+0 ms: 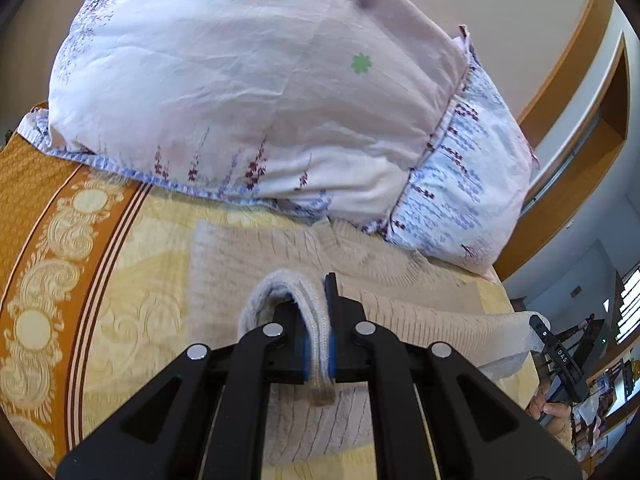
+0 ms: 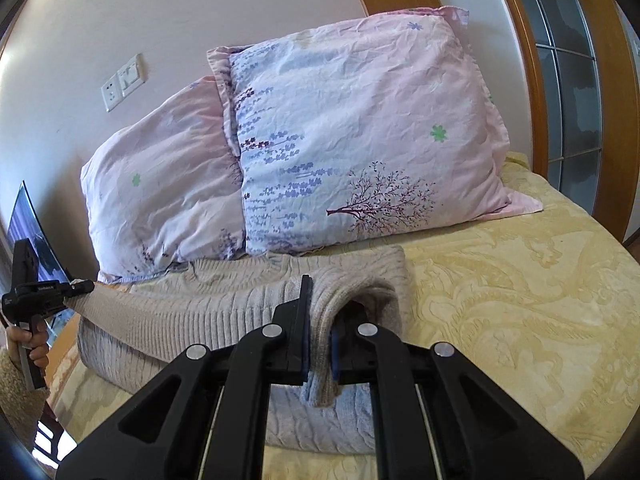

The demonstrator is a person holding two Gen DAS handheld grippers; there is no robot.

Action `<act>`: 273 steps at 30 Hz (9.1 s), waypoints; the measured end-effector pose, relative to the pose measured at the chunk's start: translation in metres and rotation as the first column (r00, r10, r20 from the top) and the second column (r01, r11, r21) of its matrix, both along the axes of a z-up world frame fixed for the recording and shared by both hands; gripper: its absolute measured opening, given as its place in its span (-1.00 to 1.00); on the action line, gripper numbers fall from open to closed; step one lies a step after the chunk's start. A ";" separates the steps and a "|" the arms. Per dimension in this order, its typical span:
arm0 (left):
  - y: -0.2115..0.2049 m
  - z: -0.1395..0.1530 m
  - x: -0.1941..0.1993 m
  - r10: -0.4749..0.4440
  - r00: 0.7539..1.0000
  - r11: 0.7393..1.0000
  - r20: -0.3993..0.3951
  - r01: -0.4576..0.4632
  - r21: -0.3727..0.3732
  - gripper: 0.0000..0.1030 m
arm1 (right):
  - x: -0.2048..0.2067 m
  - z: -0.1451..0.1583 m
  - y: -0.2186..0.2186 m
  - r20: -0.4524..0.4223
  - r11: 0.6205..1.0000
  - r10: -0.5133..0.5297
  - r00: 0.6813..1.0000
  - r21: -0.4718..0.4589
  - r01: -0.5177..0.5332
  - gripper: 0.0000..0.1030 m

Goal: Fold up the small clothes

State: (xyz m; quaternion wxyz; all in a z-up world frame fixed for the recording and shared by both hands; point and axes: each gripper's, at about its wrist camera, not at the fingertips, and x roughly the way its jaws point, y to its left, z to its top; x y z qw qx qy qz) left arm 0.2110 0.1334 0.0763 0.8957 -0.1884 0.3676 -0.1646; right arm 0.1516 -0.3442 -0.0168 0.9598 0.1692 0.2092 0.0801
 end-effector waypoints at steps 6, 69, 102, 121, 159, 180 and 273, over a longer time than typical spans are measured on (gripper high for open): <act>0.003 -0.022 0.038 0.031 0.998 0.999 -0.058 -0.032 -0.009 -0.89 | 0.042 -0.020 -0.003 -0.093 0.998 -0.005 0.996 0.055 0.011 -0.86; 0.002 -0.070 -0.024 0.040 0.991 0.978 -0.127 -0.012 0.210 -0.31 | 0.016 -0.054 -0.015 -0.292 0.999 -0.017 0.956 -0.053 0.001 -0.52; 0.024 -0.078 -0.039 -0.048 0.985 0.983 -0.164 0.076 0.170 -0.86 | -0.006 -0.065 -0.019 -0.332 0.992 -0.121 0.935 -0.067 0.105 -0.80; -0.035 -0.036 -0.034 -0.079 0.997 0.967 0.008 0.075 0.245 0.22 | 0.029 -0.028 0.057 -0.269 0.991 0.024 0.963 -0.118 -0.058 -0.40; 0.039 -0.080 0.030 0.121 0.962 0.984 -0.244 -0.149 -0.102 0.29 | 0.036 -0.037 0.102 -0.292 0.992 0.079 0.953 -0.072 -0.104 0.05; 0.024 -0.092 0.042 0.111 0.951 0.973 -0.287 -0.163 -0.162 -0.36 | 0.033 -0.042 0.104 -0.271 0.991 0.096 0.958 -0.060 -0.117 0.18; -0.172 -0.083 0.020 -0.247 0.935 0.957 -0.256 0.193 -0.217 0.47 | 0.058 0.033 0.038 -0.092 0.984 0.144 0.985 -0.095 -0.152 -0.71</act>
